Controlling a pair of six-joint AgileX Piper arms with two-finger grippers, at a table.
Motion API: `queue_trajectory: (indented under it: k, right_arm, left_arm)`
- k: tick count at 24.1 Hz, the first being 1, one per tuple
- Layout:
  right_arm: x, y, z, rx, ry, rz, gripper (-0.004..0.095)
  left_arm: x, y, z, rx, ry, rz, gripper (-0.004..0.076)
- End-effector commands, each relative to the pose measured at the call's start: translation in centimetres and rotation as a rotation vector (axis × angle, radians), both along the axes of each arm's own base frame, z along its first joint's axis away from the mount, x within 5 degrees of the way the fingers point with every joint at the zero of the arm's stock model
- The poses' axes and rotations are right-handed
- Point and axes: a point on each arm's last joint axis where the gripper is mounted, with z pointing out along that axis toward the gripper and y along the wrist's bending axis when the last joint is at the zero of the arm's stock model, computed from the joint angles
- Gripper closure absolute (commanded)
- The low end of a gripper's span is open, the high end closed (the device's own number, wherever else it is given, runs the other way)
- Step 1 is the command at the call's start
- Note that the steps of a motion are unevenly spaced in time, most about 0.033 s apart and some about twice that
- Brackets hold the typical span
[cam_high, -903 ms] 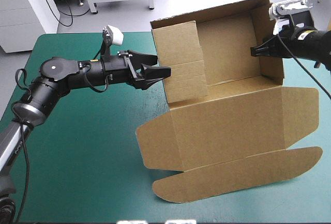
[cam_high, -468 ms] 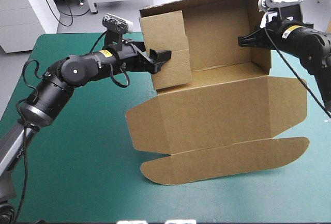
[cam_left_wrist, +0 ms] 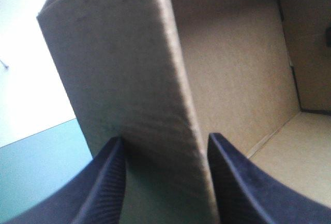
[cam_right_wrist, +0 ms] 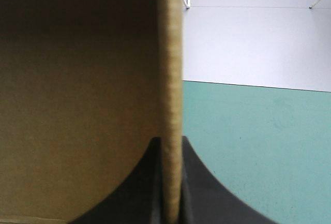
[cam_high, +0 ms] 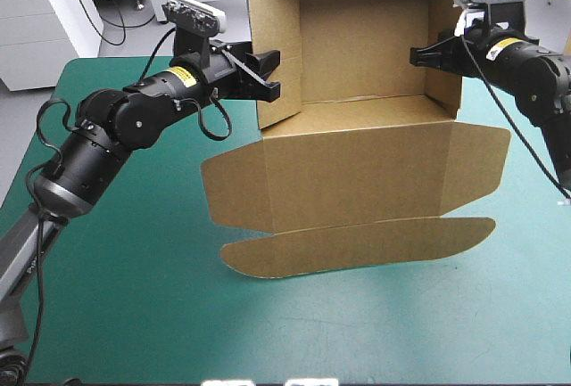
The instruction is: Fold the box
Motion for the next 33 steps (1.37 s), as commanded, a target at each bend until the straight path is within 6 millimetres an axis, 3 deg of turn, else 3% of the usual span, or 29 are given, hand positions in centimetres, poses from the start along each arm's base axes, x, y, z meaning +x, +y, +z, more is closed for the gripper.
queue_trajectory:
  k: [1, 6, 8, 11, 18, 26, 29, 33]
  right_arm:
    - [-1.2, 0.4, 2.8, 0.113, -0.138, 0.023, 0.0923]
    - [-1.2, 0.7, 2.7, 0.137, -0.13, 0.046, 0.0923]
    - [-1.2, 0.7, 2.7, 0.141, -0.128, 0.048, 0.0923]
    - [-1.1, 0.7, 2.6, 0.132, -0.118, 0.054, 0.0923]
    - [-0.6, 0.9, 1.7, 0.107, -0.072, 0.072, 0.0923]
    - [2.4, 1.8, -3.5, 0.05, 0.219, 0.121, 0.0923]
    - [3.3, 3.5, -5.9, 0.0, 0.337, 0.17, 0.0923]
    - [4.3, 5.5, -8.6, -0.048, 0.449, 0.201, 0.0923]
  left_arm:
    - [-1.2, -0.8, 2.3, -0.078, -0.096, -0.01, 0.0435]
    - [0.1, -1.7, 1.2, -0.128, -0.039, 0.008, 0.0461]
    - [0.4, -1.9, 0.9, -0.138, -0.028, 0.012, 0.0544]
    - [0.7, -2.1, 0.5, -0.13, -0.027, 0.011, 0.0731]
    - [1.4, -2.6, -0.8, -0.092, 0.026, 0.005, 0.0734]
    - [3.9, -3.9, -4.2, 0.119, 0.266, 0.048, 0.0734]
    - [5.2, -4.3, -5.0, 0.224, 0.373, 0.089, 0.0734]
    - [6.2, -5.1, -7.7, 0.335, 0.539, 0.078, 0.0734]
